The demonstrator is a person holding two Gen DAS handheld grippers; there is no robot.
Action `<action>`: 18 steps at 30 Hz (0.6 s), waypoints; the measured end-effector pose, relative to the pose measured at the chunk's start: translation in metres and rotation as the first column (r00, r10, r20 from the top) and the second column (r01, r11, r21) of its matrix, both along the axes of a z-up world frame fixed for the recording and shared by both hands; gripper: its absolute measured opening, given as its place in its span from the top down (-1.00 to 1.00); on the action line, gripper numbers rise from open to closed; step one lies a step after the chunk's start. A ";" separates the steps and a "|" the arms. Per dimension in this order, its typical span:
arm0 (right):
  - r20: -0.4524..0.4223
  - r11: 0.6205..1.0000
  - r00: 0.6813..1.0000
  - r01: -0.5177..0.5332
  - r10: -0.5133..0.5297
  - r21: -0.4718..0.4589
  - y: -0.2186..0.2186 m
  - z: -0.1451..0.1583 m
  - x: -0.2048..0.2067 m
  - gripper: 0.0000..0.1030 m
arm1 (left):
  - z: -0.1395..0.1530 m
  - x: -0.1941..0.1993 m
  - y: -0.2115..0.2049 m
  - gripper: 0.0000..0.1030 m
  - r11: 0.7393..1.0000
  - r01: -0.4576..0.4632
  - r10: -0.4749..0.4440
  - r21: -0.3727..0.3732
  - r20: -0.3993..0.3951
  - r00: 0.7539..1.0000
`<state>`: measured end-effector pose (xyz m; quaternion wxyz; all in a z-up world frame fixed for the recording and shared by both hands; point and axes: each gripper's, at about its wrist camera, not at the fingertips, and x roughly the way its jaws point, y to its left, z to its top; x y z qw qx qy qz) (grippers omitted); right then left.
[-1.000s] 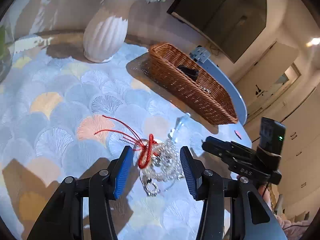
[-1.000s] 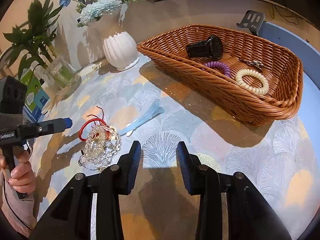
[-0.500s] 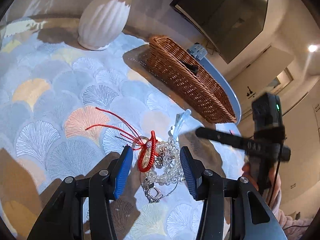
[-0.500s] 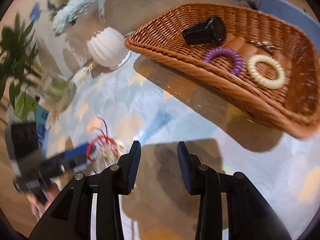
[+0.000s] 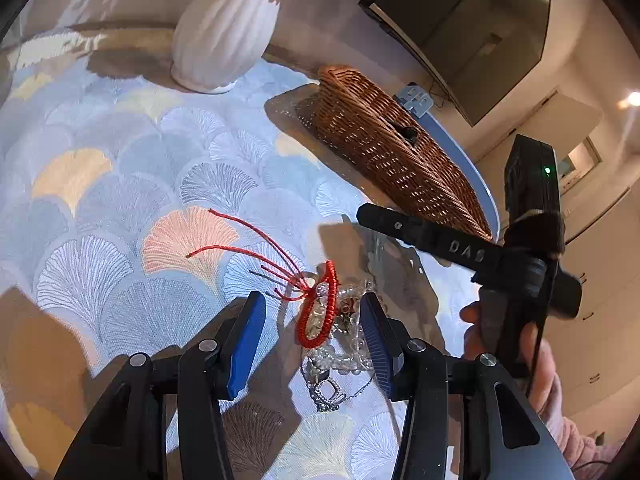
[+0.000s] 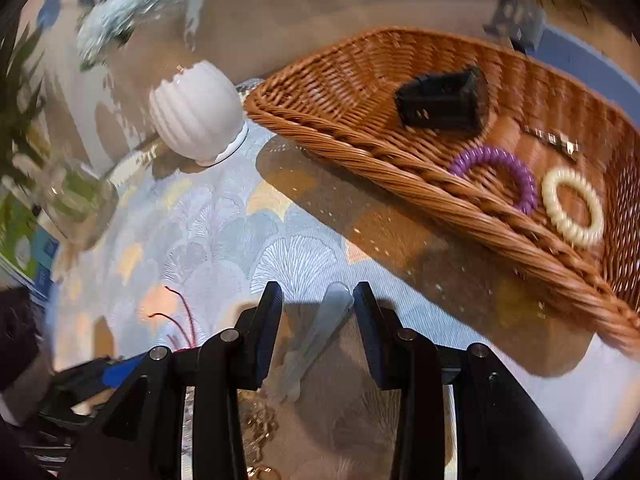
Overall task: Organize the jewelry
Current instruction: 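Grasp the red string bracelet with the left tool while the right grasps the light blue clip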
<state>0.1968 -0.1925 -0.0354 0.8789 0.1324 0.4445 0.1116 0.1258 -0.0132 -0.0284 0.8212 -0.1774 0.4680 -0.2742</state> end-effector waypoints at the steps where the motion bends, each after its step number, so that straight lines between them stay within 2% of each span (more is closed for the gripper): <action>1: 0.015 1.000 1.000 -0.004 0.005 -0.026 0.003 0.000 -0.001 0.22 | 0.000 0.000 0.000 0.02 1.000 -0.001 0.001 -0.002 0.001 1.000; 3: 0.046 0.997 0.999 -0.012 0.015 -0.071 0.010 0.000 -0.002 0.22 | 0.000 0.000 0.000 0.08 1.000 -0.004 0.004 0.004 0.003 1.000; 5: 0.071 0.994 0.997 -0.015 0.023 -0.107 0.015 -0.001 -0.004 0.22 | -0.001 0.001 -0.001 0.27 1.000 -0.010 0.010 0.014 -0.001 1.000; 6: 0.074 0.993 0.997 -0.015 0.024 -0.116 0.016 -0.002 -0.005 0.26 | -0.002 0.002 -0.001 0.45 1.000 -0.015 0.015 0.015 -0.004 1.000; 7: 0.076 0.992 0.997 -0.016 0.025 -0.122 0.017 -0.001 -0.006 0.37 | -0.004 0.003 0.000 0.61 1.000 -0.017 0.017 0.011 -0.012 1.000; 10: 0.079 0.994 0.996 -0.028 0.037 -0.107 0.016 -0.002 -0.006 0.62 | -0.005 0.004 0.002 0.83 1.000 -0.030 0.030 0.005 -0.018 0.999; 16: 0.097 0.993 0.990 -0.097 0.103 -0.072 0.020 -0.002 -0.013 0.69 | 0.000 0.001 0.011 0.87 0.997 -0.076 0.076 -0.009 0.012 0.997; 18: 0.109 0.991 0.986 -0.116 0.122 -0.060 0.022 -0.001 -0.015 0.70 | 0.004 -0.001 0.016 0.87 0.995 -0.092 0.093 -0.038 0.028 0.995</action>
